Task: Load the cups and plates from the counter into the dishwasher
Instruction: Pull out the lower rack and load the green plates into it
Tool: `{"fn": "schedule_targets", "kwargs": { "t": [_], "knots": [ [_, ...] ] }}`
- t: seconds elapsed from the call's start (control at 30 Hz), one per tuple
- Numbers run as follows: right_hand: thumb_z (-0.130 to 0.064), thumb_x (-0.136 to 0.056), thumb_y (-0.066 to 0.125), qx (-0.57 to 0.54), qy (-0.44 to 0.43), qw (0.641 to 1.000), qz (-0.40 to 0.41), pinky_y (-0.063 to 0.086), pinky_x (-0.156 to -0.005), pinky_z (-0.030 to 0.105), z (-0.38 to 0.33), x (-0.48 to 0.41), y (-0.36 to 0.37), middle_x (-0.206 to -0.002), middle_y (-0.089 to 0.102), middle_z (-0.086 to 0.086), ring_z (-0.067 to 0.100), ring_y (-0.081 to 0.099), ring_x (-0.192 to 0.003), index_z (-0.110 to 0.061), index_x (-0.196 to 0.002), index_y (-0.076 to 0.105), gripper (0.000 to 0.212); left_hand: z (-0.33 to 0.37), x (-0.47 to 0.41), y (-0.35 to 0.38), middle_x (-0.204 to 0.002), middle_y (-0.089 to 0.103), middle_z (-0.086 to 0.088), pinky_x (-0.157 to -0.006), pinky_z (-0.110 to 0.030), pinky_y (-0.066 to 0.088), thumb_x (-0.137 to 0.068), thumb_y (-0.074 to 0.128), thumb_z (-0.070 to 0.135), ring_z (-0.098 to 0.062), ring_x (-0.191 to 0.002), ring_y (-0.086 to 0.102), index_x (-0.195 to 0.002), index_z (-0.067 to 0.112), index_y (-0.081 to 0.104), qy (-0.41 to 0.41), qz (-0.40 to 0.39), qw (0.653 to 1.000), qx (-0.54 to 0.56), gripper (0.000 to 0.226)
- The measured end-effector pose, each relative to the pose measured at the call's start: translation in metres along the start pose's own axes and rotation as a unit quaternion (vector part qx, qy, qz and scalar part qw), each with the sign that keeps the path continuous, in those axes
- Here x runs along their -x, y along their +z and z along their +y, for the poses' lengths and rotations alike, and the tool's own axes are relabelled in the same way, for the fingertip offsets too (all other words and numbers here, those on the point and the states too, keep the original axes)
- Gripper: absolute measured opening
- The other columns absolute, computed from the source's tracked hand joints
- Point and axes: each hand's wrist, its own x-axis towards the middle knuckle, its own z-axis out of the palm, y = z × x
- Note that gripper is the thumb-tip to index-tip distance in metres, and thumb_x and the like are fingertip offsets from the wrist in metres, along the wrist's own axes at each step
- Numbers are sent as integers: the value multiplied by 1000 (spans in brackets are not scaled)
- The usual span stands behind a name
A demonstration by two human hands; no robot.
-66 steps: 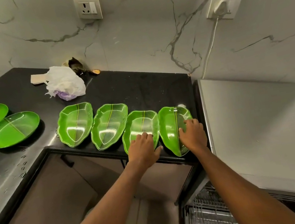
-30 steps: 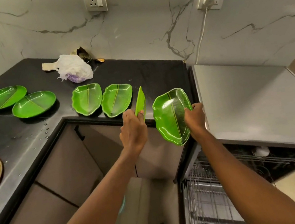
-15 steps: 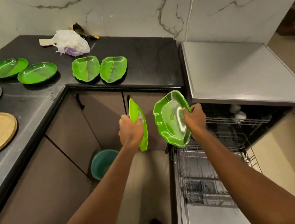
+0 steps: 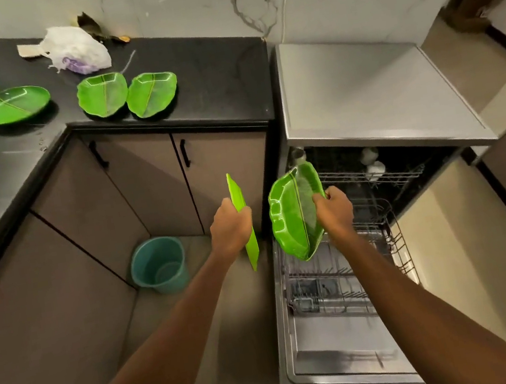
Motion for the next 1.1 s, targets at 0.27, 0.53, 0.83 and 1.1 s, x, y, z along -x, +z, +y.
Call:
{"fn": "schedule_targets", "kwargs": {
  "t": [0.27,0.53,0.83,1.1],
  "knots": [
    [-24,-76,63,23,2,999,-24,31,-52,32,75,-22,-92,-52,37,1,17,38,-51,-17,-53,36,36,37,51,101,-110,61,-19,-75,-36,34,-90,48,21,-37,-104,56,-87,14,44,23,-15,1000,-5,9],
    [-20,-79,61,52,19,998,-43,31,-48,29,142,-55,-157,-49,39,-2,14,39,-48,-17,-51,36,38,72,82,202,-102,61,-13,-73,-33,32,-90,48,21,-36,-99,56,-85,17,44,18,-40,999,-11,7],
    [-15,-85,62,103,50,990,-78,36,-59,30,209,-119,-168,-56,47,-1,21,49,-62,-18,-55,42,36,95,42,288,-91,55,-8,-70,-34,32,-90,48,19,-33,-91,54,-84,14,45,14,-91,995,-38,9],
    [-15,-79,68,102,93,989,-61,38,-54,29,267,-197,-145,-52,46,1,15,42,-51,-16,-54,42,37,85,-34,359,-75,45,3,-66,-33,29,-90,48,18,-27,-78,48,-72,21,36,9,-141,988,-67,22]
  ]
}}
